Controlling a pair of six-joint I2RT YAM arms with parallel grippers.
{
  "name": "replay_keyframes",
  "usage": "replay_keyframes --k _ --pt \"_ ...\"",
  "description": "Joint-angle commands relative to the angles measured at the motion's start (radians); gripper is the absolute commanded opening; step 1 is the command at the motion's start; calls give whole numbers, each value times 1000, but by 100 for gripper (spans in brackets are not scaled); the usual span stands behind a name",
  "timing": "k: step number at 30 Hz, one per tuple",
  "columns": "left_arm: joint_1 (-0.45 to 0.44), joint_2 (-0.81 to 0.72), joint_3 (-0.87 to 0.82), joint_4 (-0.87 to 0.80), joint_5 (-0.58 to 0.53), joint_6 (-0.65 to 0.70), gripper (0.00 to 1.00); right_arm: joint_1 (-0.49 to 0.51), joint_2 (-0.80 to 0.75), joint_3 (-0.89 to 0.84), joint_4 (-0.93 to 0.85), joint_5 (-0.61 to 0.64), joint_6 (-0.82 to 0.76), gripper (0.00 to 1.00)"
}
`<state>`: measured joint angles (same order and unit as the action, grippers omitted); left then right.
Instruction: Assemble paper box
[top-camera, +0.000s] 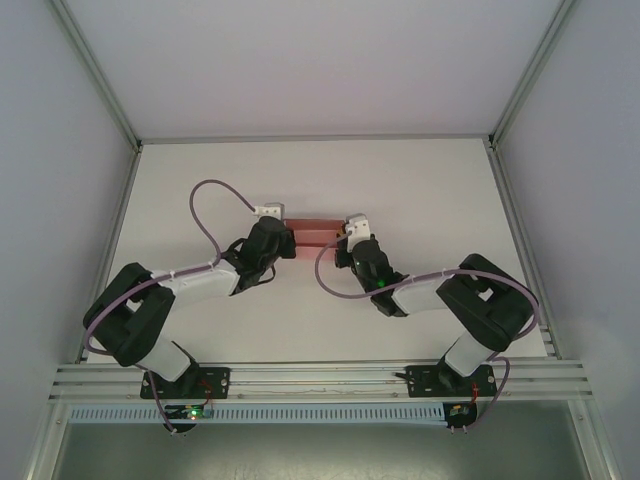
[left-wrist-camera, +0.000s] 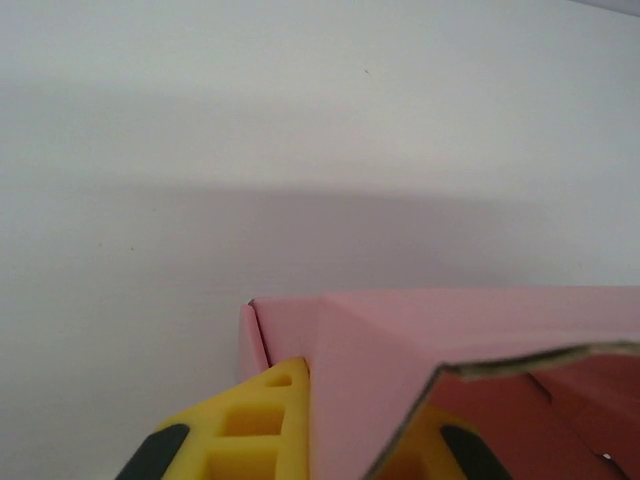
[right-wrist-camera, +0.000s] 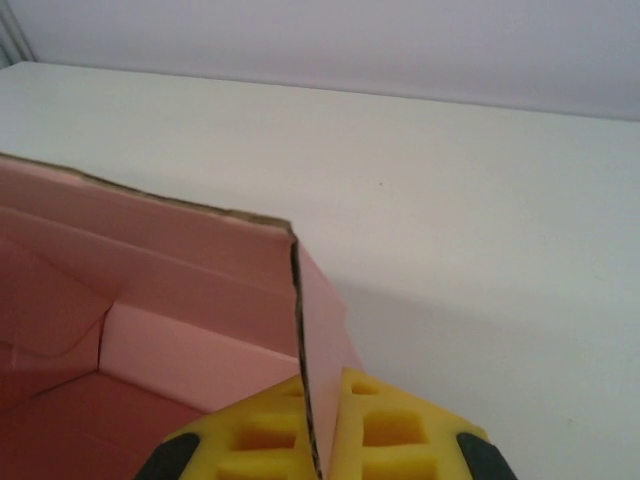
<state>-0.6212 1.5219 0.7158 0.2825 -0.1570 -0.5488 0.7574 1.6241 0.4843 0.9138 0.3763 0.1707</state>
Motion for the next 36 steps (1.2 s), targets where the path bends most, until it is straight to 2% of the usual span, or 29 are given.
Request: replay_keyframes --k 1,5,7,10,11,14,17,22,24,26,28,30,36 --pt "-51 -23 -18 -122 157 8 25 43 -12 -52 -10 -154 -127 0" --pt "-53 -84 32 -304 195 36 40 46 -32 -80 -25 -79 -166 0" --pt "-54 -130 43 -374 211 44 62 49 -34 -91 -21 -57 -177 0" --pt "-53 -213 61 -484 217 34 84 59 -36 -110 2 -29 -203 0" --pt "-53 -243 69 -523 210 21 100 67 -35 -118 21 -15 -223 0" --pt "-52 -310 98 -598 234 -7 100 99 -17 -134 74 25 -283 0" --pt "-37 -329 158 -714 180 -143 100 108 7 -148 116 -20 -329 0" --pt "65 -305 195 -771 315 -309 100 141 62 -184 268 10 -392 0" --pt "130 -298 161 -733 387 -357 100 152 69 -191 292 23 -416 0" --pt "212 -284 112 -644 508 -428 100 168 77 -187 291 40 -446 0" --pt "255 -261 74 -553 601 -490 100 194 94 -180 295 84 -487 0" --pt "257 -232 72 -528 633 -504 100 215 114 -175 309 128 -512 0" --pt "266 -162 29 -495 632 -555 100 223 157 -196 401 114 -477 3"
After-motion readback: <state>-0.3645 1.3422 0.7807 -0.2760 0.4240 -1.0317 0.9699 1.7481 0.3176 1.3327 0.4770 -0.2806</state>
